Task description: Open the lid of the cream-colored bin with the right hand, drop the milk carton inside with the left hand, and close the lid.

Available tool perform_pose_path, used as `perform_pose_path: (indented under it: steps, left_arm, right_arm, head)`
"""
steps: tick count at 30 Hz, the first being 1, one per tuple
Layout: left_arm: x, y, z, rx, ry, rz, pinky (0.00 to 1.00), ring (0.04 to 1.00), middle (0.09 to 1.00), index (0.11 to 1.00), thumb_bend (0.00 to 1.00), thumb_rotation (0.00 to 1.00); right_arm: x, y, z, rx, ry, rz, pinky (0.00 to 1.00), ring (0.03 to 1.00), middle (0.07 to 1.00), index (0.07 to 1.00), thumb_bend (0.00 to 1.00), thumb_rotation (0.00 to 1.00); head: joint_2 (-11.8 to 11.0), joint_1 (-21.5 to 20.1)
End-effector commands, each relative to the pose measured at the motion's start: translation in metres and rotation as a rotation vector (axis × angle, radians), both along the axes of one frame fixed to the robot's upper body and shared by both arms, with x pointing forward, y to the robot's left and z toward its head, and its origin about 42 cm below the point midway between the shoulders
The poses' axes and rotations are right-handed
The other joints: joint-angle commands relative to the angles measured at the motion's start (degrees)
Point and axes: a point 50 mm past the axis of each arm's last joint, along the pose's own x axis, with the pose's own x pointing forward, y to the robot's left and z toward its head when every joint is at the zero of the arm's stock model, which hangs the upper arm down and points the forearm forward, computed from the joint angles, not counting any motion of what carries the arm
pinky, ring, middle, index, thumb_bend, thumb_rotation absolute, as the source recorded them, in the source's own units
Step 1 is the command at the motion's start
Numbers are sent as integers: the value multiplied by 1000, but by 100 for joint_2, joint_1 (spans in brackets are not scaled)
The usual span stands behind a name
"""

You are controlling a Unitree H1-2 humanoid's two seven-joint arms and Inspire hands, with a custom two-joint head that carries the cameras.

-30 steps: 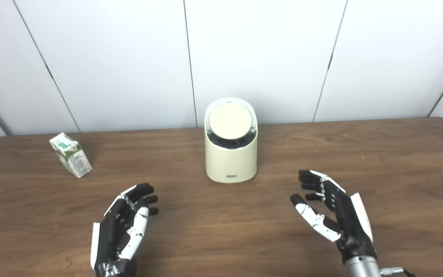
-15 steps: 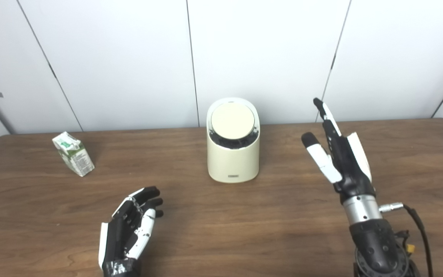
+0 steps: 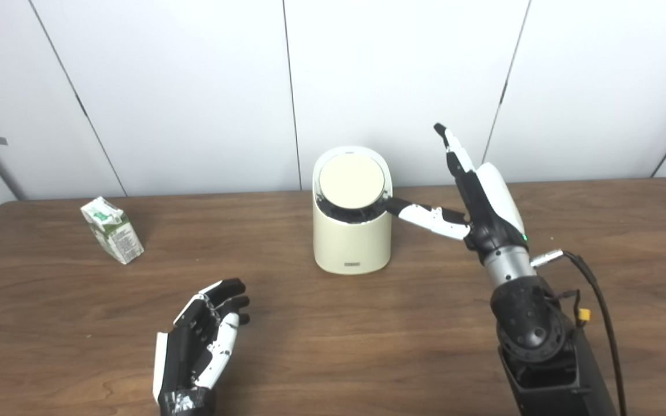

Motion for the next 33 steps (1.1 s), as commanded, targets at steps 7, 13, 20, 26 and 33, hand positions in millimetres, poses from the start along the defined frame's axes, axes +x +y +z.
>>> perform_pose_path:
  steps: [7, 13, 20, 26, 33]
  left_arm:
    - [-2, -4, 15, 16, -72, -3, 605, 674, 706, 699, 251, 310]
    - [-2, -5, 15, 9, -75, -6, 604, 675, 709, 701, 255, 314]
    - [0, -5, 14, 11, -74, -7, 604, 676, 708, 701, 249, 315]
    - [1, -6, 12, 8, -74, -12, 604, 677, 710, 703, 247, 300]
    - [0, -9, 13, 19, -71, -15, 599, 679, 712, 705, 239, 302]
  right_arm:
    - [24, 8, 27, -91, -74, -59, 1000, 1000, 1000, 1000, 884, 547]
    - [29, 14, 33, -78, -78, -48, 1000, 1000, 1000, 1000, 824, 713]
    - [35, 19, 37, -81, -75, -50, 1000, 1000, 1000, 1000, 840, 735]
    - [40, 28, 38, -87, -39, -32, 1000, 1000, 1000, 1000, 822, 713]
    - [44, 42, 39, -129, -3, -29, 1000, 1000, 1000, 1000, 835, 742]
  head:
    - [31, 28]
    - [29, 33]
    - [8, 8]
    - [-18, 9]
    - [-19, 36]
